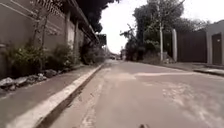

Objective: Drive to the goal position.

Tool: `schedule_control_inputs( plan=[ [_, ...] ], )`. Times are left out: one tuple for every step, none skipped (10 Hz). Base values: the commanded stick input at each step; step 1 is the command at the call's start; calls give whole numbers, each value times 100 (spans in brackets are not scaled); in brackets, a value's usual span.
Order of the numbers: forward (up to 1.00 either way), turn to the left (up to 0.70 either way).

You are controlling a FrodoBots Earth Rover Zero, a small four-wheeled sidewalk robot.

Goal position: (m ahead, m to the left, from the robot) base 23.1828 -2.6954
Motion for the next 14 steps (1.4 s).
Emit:
schedule_control_inputs(
  plan=[
    [70,0],
    [70,0],
    [70,0],
    [70,0],
    [70,0],
    [70,0],
    [70,0],
    [70,0],
    [70,0],
    [70,0],
    [70,0],
    [70,0],
    [70,-27],
    [70,-32]
  ],
)
